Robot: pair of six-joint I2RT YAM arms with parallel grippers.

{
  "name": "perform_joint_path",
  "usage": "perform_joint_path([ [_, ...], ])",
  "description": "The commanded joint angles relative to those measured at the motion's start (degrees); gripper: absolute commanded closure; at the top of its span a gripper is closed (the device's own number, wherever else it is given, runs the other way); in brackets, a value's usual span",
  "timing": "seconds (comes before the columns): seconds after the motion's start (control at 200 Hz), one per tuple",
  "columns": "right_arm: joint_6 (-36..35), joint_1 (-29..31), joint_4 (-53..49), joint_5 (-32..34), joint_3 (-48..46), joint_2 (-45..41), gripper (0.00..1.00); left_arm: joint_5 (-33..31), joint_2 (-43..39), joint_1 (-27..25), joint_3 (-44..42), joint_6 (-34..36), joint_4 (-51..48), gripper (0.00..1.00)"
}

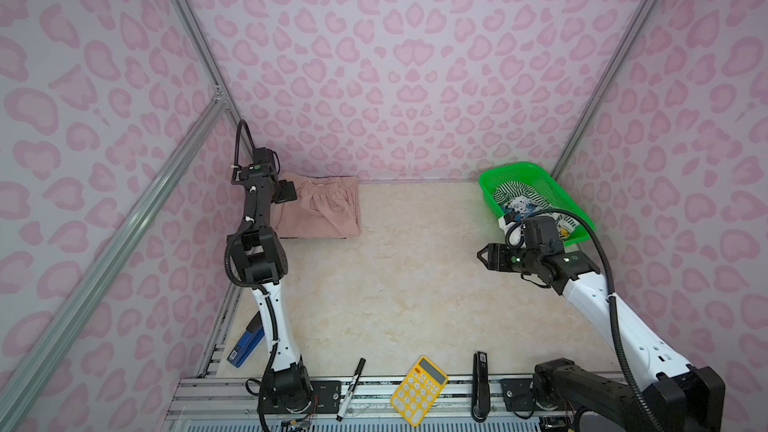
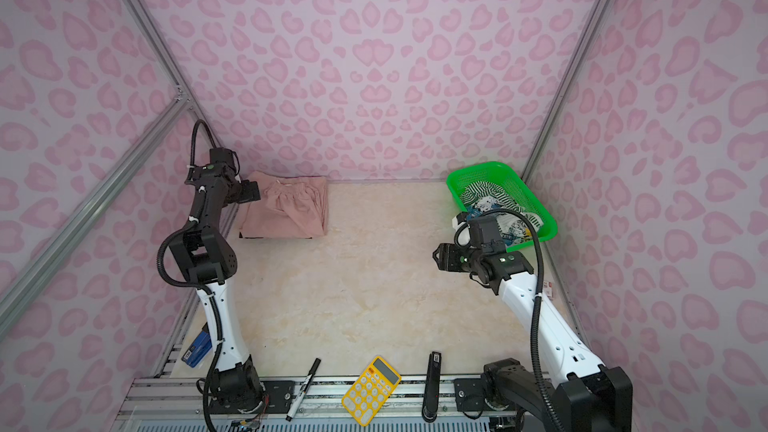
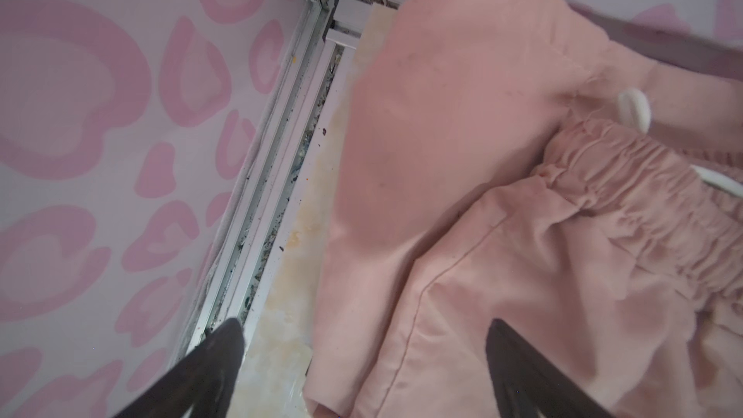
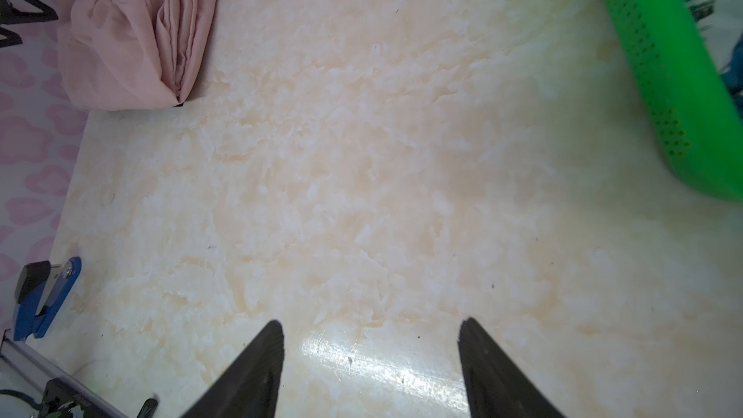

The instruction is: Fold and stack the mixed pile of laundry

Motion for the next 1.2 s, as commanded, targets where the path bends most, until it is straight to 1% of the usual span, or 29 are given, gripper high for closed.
perform_joint_path([
  [0.0, -1.0, -0.5, 0.4, 9.7, 1.2, -0.6, 0.30, 3.2, -13.6, -0.8, -5.5, -0.9, 2.4, 0.04],
  [0.045, -1.2, -1.7, 0.4, 10.8, 2.1, -0.2, 0.29, 3.9, -18.2, -1.6, -10.9, -0.6, 4.6, 0.03],
  [0.11, -0.7, -4.6, 0.1, 11.0, 4.1, 1.6, 0.29, 4.2, -26.9, -3.4, -20.8, -0.5, 9.6, 0.02],
  [0.175, -0.3, -7.9, -0.5, 10.6, 6.8, 4.6, 0.30, 7.0, -35.5, -5.0, -31.2, -1.2, 15.1, 0.00],
  [0.245, 0.0, -11.1, -0.5, 10.6, 9.6, 8.5, 0.30, 10.6, -43.9, -6.7, -41.9, -2.7, 19.7, 0.01],
  [0.42, 1.1, -17.3, 2.1, 9.9, 15.8, 19.0, 0.30, 17.5, -60.9, -10.4, -65.8, -6.8, 29.2, 0.02],
  [0.475, 1.0, -18.5, 3.0, 9.5, 17.9, 22.2, 0.30, 17.5, -65.1, -11.2, -71.1, -6.9, 30.5, 0.02],
  [0.53, 0.7, -19.5, 2.6, 8.9, 20.3, 25.6, 0.31, 15.1, -68.3, -11.6, -74.5, -6.3, 30.6, 0.02],
  [0.595, -0.4, -20.2, -0.9, 5.8, 24.7, 29.3, 0.31, 9.2, -69.9, -11.6, -76.6, -5.8, 29.9, 0.03],
  [0.635, -0.7, -20.2, -1.9, 4.7, 26.0, 30.5, 0.31, 5.2, -69.2, -11.3, -75.5, -6.1, 27.6, 0.03],
  [0.675, -0.5, -20.1, -2.0, 4.1, 26.1, 30.8, 0.31, 3.0, -67.6, -10.8, -73.3, -6.9, 24.4, 0.03],
  [0.725, -0.5, -20.0, -1.6, 3.6, 25.5, 29.9, 0.31, 2.7, -65.7, -10.5, -70.4, -7.7, 20.8, 0.00],
  [0.775, -0.7, -19.6, -1.1, 3.8, 24.5, 28.7, 0.32, 5.2, -65.2, -10.6, -69.3, -7.6, 20.3, 0.05],
  [0.865, -3.3, -19.1, 1.1, 2.1, 20.8, 25.2, 0.32, 9.0, -68.7, -12.3, -73.2, -7.7, 26.8, 0.06],
  [0.935, -5.6, -18.6, 2.8, 1.3, 17.4, 21.8, 0.31, 9.8, -71.7, -14.0, -76.6, -8.4, 31.0, 0.01],
  [1.015, -7.8, -18.4, 7.1, 1.0, 12.0, 17.2, 0.29, 6.0, -74.2, -16.6, -81.5, -8.2, 36.0, 0.00],
  [1.055, -8.3, -18.4, 10.0, 1.1, 9.4, 15.1, 0.28, 3.7, -75.3, -17.2, -85.4, -8.4, 40.1, 0.00],
  [1.095, -8.6, -18.4, 14.5, 2.5, 5.3, 12.6, 0.27, 1.6, -75.7, -17.3, -90.2, -8.5, 46.1, 0.01],
  [1.14, -8.8, -18.4, 19.8, 4.3, 0.7, 10.0, 0.27, -0.4, -75.1, -17.2, -95.1, -8.0, 52.5, 0.01],
  [1.195, -9.1, -18.4, 26.8, 5.6, -5.1, 7.2, 0.26, -3.2, -72.8, -17.3, -98.8, -7.3, 57.4, 0.02],
])
